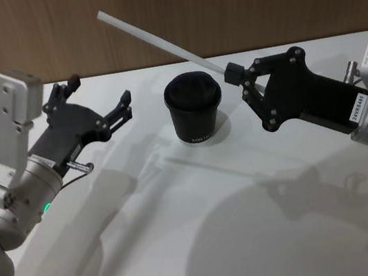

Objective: Pick up the straw with one hand, pass it to the other hand, and insert it into the cup.

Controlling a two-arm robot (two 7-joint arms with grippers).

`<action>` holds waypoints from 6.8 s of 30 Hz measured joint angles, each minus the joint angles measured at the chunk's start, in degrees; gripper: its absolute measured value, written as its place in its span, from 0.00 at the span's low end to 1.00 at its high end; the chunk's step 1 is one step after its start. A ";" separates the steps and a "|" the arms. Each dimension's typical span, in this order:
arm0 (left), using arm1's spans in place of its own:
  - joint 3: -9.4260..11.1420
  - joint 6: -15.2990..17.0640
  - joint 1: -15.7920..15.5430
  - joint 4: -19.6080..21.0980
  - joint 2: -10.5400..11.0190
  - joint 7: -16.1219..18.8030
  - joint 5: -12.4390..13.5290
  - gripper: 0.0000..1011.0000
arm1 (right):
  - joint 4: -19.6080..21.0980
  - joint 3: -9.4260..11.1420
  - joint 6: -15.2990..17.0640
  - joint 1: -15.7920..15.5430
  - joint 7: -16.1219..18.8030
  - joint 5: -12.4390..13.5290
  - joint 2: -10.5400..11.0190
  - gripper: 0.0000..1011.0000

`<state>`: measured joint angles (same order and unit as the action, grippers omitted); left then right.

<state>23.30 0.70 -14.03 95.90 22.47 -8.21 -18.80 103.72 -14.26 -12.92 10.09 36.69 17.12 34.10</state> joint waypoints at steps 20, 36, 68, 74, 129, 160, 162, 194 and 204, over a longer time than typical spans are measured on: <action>-4.05 3.29 -1.12 3.76 1.39 -15.06 -16.51 0.99 | 0.15 -0.17 0.14 0.08 -0.06 0.18 -0.07 0.01; -4.60 6.12 -2.65 3.73 4.08 -27.79 -26.92 0.99 | 0.15 -0.17 0.14 0.09 -0.06 0.18 -0.07 0.01; -4.38 9.11 -4.48 -2.89 -1.18 -32.23 -42.46 0.99 | 0.14 -0.17 0.14 0.09 -0.06 0.18 -0.07 0.01; -3.77 9.45 -5.08 -3.97 -2.36 -31.10 -43.44 0.99 | 0.14 -0.17 0.14 0.09 -0.06 0.18 -0.07 0.01; -1.22 9.28 -7.62 -9.24 -7.12 -32.18 -50.34 0.46 | 0.14 -0.16 0.14 0.09 -0.06 0.18 -0.07 0.01; -1.13 9.14 -7.68 -9.34 -7.28 -32.13 -50.45 0.01 | 0.15 -0.17 0.13 0.09 -0.06 0.18 -0.07 0.01; -1.16 9.11 -7.68 -9.34 -7.27 -32.09 -50.45 0.01 | 0.15 -0.17 0.13 0.09 -0.06 0.18 -0.07 0.04; 2.23 5.94 -10.35 -7.67 -3.99 -27.06 -41.10 0.01 | 0.15 -0.16 0.14 0.09 -0.06 0.18 -0.07 0.95; 4.24 4.57 -12.90 -5.89 -1.62 -22.96 -33.97 0.01 | 0.14 -0.16 0.14 0.09 -0.06 0.18 -0.07 0.99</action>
<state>27.54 5.27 -26.93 90.01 20.85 -31.17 -52.77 103.86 -14.43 -12.77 10.18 36.63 17.30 34.03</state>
